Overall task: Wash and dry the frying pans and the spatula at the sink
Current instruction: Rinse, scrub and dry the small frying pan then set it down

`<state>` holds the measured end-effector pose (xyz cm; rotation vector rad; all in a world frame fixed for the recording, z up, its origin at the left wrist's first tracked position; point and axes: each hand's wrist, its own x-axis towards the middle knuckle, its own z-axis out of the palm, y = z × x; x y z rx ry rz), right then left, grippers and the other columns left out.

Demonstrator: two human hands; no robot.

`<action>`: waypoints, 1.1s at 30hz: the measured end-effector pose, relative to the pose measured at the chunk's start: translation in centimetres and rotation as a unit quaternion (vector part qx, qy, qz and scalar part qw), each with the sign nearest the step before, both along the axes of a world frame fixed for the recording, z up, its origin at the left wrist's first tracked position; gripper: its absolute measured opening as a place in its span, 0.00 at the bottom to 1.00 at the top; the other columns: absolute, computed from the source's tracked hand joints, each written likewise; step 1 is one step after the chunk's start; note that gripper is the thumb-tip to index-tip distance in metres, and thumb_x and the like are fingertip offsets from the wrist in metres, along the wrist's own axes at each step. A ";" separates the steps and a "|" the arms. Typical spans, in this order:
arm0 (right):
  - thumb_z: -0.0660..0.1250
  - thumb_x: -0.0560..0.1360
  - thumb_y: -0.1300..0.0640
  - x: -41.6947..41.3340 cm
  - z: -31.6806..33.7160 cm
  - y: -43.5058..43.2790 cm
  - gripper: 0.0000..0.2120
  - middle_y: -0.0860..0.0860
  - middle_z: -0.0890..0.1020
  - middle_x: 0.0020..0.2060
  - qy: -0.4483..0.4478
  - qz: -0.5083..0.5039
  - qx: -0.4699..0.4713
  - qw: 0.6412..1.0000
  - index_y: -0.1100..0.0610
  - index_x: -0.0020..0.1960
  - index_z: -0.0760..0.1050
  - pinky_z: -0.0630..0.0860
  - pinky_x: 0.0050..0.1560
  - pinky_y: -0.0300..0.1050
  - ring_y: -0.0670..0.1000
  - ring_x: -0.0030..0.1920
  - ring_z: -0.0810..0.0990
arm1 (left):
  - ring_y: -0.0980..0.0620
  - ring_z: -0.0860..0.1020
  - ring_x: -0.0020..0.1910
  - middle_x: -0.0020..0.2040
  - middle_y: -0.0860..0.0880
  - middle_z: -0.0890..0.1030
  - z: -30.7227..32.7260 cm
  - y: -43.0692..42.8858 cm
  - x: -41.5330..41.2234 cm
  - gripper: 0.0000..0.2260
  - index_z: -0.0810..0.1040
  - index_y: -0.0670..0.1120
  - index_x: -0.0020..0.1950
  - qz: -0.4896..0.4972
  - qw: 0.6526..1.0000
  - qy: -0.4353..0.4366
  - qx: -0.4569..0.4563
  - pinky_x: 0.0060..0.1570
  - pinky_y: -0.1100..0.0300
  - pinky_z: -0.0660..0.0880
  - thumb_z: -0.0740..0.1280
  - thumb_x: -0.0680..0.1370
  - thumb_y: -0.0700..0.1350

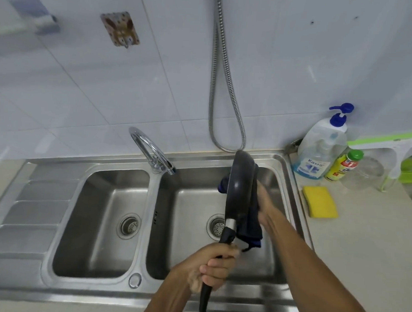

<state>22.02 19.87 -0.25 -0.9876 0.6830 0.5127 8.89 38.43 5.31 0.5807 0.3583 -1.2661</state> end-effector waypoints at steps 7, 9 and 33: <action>0.60 0.83 0.50 -3.5 1.7 3.4 0.13 0.55 0.82 0.47 -0.071 -0.083 -0.036 0.993 0.56 0.61 0.77 0.79 0.47 0.53 0.54 0.44 0.82 | 0.55 0.60 0.20 0.26 0.49 0.63 -0.1 -1.7 3.6 0.11 0.67 0.45 0.39 0.047 0.917 -0.212 0.336 0.19 0.65 0.59 0.61 0.81 0.38; 0.59 0.84 0.48 -3.9 1.9 1.7 0.13 0.52 0.84 0.51 -0.101 -0.124 -0.127 0.979 0.50 0.61 0.78 0.80 0.55 0.57 0.54 0.50 0.83 | 0.53 0.62 0.20 0.26 0.49 0.66 -1.4 -1.4 3.2 0.05 0.70 0.43 0.42 0.048 0.864 -0.242 0.438 0.21 0.63 0.62 0.62 0.78 0.37; 0.66 0.77 0.50 -6.8 -1.3 4.1 0.08 0.54 0.84 0.48 -0.262 0.364 -0.633 0.631 0.51 0.52 0.80 0.78 0.44 0.51 0.61 0.50 0.82 | 0.49 0.77 0.41 0.48 0.46 0.84 -5.3 -0.7 -1.9 0.11 0.78 0.45 0.56 -0.054 0.616 -0.391 0.682 0.41 0.59 0.71 0.68 0.81 0.52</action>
